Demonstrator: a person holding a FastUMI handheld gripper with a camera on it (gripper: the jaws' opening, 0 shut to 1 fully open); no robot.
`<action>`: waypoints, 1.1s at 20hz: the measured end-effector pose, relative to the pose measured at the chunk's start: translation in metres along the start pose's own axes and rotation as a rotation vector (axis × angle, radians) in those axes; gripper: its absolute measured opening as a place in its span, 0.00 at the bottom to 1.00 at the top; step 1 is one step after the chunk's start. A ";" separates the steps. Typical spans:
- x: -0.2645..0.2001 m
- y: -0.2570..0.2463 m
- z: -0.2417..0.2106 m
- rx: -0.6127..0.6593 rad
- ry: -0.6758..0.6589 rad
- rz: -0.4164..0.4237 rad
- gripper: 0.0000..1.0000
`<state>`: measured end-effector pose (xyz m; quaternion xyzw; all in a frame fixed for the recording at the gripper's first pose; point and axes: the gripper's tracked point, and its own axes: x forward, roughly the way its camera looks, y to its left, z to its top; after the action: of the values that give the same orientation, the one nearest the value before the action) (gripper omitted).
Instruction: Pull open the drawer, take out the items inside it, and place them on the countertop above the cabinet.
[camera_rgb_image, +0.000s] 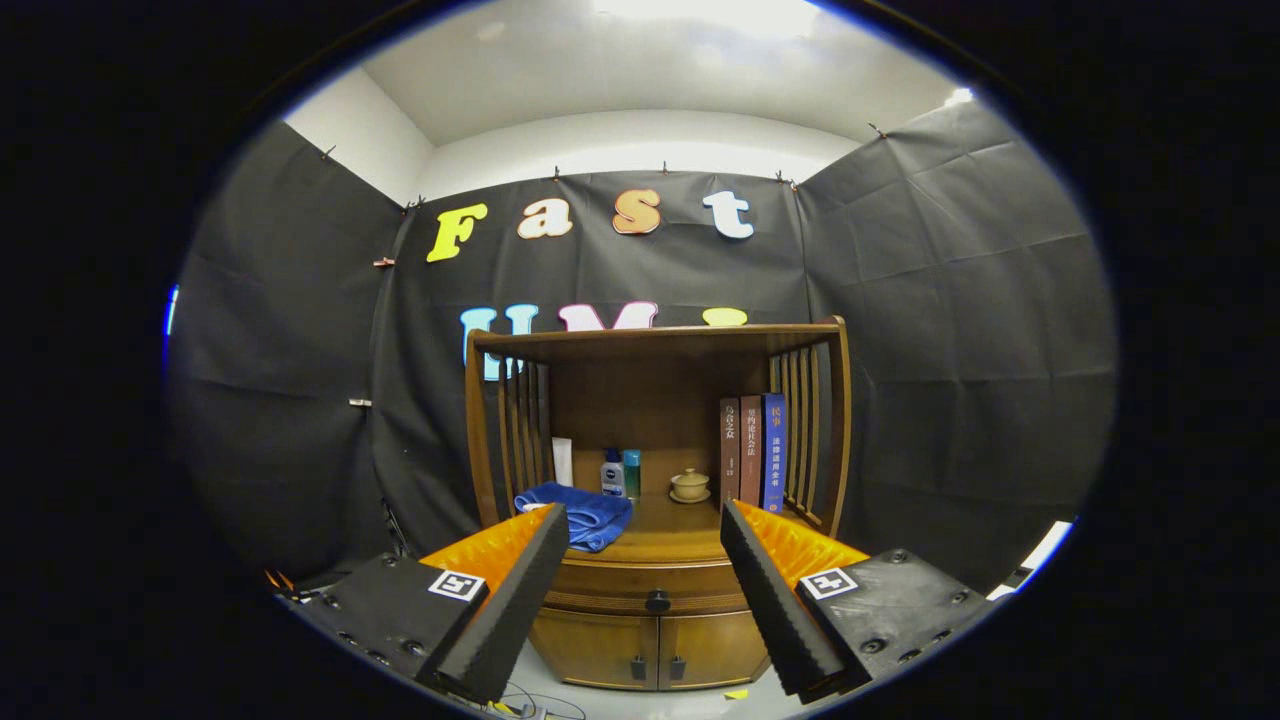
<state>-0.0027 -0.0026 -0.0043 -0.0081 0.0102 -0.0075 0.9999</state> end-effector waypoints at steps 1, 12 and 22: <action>0.000 0.001 0.001 0.000 -0.003 0.001 0.99; 0.005 0.001 -0.005 0.012 -0.002 0.000 0.99; 0.053 0.011 -0.077 0.021 0.081 0.013 0.99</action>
<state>0.0490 0.0060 -0.0826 0.0029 0.0507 -0.0016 0.9987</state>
